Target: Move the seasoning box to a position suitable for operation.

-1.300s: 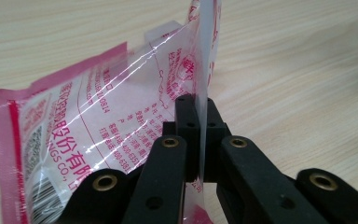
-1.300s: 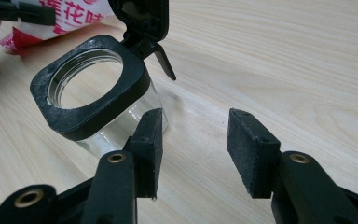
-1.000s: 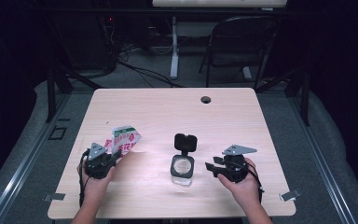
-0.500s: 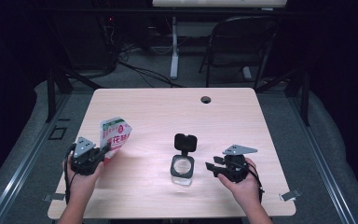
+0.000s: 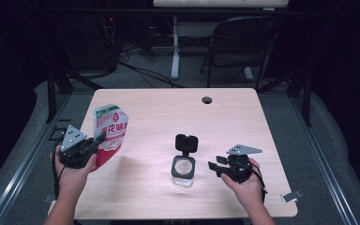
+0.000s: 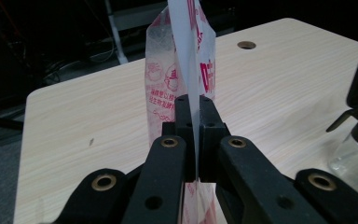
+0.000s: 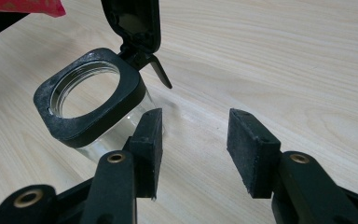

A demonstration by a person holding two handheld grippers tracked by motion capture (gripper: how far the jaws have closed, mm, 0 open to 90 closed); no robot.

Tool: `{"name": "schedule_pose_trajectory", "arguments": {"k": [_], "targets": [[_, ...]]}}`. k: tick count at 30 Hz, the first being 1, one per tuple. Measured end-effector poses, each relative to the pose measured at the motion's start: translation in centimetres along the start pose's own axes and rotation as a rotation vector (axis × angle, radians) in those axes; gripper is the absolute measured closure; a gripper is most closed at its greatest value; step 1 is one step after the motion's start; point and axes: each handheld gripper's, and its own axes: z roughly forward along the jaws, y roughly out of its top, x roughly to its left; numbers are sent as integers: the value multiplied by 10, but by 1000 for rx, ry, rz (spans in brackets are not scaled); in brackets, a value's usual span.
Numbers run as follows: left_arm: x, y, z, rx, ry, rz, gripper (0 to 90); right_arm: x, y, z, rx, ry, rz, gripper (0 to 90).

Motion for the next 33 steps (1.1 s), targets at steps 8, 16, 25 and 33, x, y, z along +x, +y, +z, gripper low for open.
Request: {"name": "schedule_pose_trajectory", "arguments": {"k": [8, 16, 25, 33], "targets": [[-21, 0, 17, 21, -87, 15, 899, -2, 0, -1, -1, 0, 2, 558], [-47, 4, 31, 4, -179, 16, 899, -3, -1, -1, -7, -3, 10, 557], [-69, -16, 36, 36, -287, 4, 898, -5, 0, -2, -9, -3, 12, 557], [-64, -46, 27, 60, -361, -78, 899, 2, 11, -13, -41, 34, -11, 564]]}}
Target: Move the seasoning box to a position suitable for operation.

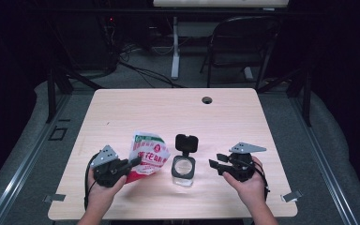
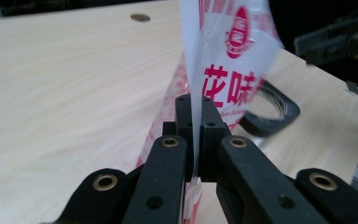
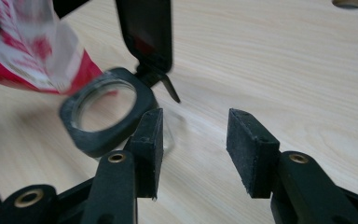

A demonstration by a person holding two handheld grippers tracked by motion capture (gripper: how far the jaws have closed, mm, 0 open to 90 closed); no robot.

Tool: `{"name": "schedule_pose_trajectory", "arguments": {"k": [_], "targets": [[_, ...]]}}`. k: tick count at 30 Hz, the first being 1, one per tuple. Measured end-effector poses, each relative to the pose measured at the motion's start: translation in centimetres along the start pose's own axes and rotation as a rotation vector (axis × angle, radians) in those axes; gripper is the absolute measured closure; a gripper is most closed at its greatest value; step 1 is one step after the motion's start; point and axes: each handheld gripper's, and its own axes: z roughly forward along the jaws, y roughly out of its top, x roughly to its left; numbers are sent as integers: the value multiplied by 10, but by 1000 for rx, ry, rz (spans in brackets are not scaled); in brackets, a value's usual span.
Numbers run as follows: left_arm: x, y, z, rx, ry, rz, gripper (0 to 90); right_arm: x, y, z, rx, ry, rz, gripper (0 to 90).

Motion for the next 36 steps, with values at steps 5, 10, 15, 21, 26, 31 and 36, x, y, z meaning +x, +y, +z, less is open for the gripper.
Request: {"name": "schedule_pose_trajectory", "arguments": {"k": [5, 10, 15, 21, 26, 31, 36], "targets": [[4, -16, 2, 0, -28, -73, 899, 12, 15, -11, -51, 69, -11, 563], [2, -26, 6, 19, -35, -79, 899, 36, 27, -10, -58, 133, -67, 539], [4, -32, 6, 24, -32, -97, 898, 61, 41, 11, -22, 201, -120, 530], [8, -36, 6, 29, -42, -113, 898, 84, 52, 32, 17, 260, -167, 530], [6, -37, 6, 32, -50, -107, 898, 96, 57, 42, 31, 299, -179, 531], [3, -37, 8, 35, -55, -95, 897, 109, 60, 49, 51, 329, -196, 532], [1, -37, 9, 42, -59, -93, 898, 117, 62, 58, 72, 340, -215, 552]]}}
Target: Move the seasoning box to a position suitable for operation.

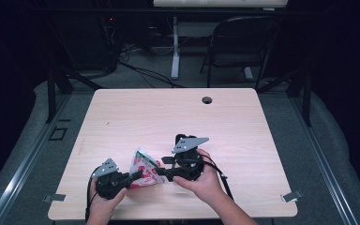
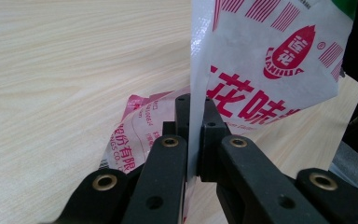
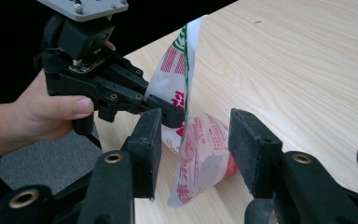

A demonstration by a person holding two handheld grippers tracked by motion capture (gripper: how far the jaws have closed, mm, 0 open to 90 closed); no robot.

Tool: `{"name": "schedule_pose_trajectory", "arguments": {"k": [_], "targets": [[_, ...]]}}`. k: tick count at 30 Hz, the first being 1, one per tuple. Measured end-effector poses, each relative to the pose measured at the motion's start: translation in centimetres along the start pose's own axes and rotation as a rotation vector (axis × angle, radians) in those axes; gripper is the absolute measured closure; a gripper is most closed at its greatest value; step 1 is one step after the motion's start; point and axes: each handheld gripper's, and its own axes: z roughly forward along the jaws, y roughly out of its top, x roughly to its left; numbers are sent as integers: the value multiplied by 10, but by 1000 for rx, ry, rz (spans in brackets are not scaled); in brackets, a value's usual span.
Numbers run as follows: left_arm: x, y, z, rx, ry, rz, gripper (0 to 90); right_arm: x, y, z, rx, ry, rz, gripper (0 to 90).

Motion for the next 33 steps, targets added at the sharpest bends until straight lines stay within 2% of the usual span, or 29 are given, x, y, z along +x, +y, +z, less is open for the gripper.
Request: {"name": "schedule_pose_trajectory", "arguments": {"k": [5, 16, 19, 23, 25, 26, 30, 33], "targets": [[-1, 0, 1, -1, -10, 9, 898, -2, 1, 13, 16, 23, 16, 615], [-1, 0, 2, -1, -24, 9, 898, -2, 1, 37, 106, 23, 2, 730], [-1, 0, 2, 1, -21, 17, 897, -3, 1, 39, 120, 32, 12, 787], [0, -1, 1, -2, -24, 15, 897, -4, 2, 41, 129, 28, -1, 878], [0, -1, 1, 1, -27, 17, 894, -5, 2, 41, 131, 34, 5, 893], [0, -1, 0, 4, -28, 26, 885, -5, 2, 41, 134, 37, 2, 895], [1, -2, -3, -34, -25, 34, 763, -5, 3, 41, 139, 43, -5, 900], [4, -3, -4, -13, -13, 36, 648, -5, 5, 41, 147, 45, -21, 900]]}}
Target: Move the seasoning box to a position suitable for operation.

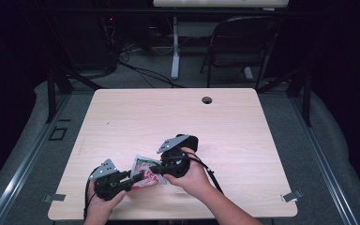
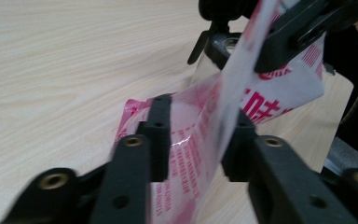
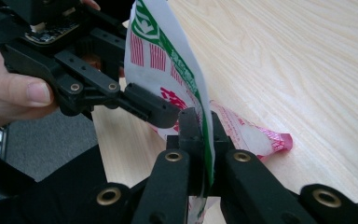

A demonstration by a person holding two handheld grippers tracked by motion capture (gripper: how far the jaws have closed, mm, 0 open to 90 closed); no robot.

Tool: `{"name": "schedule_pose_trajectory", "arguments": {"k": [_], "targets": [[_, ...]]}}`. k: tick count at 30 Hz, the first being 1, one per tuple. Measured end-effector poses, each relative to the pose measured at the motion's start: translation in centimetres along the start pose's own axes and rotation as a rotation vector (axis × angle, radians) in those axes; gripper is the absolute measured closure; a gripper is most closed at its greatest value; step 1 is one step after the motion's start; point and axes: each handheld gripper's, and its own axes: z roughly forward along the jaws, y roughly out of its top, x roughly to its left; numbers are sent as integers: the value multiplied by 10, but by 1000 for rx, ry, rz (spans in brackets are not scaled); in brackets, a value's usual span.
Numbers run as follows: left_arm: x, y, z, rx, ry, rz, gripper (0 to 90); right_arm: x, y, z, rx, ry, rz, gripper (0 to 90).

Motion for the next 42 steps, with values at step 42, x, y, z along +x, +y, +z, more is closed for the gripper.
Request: {"name": "schedule_pose_trajectory", "arguments": {"k": [42], "targets": [[24, -22, 33, 163, -8, 134, 275, -10, 3, -4, -14, 65, -63, 900]]}}
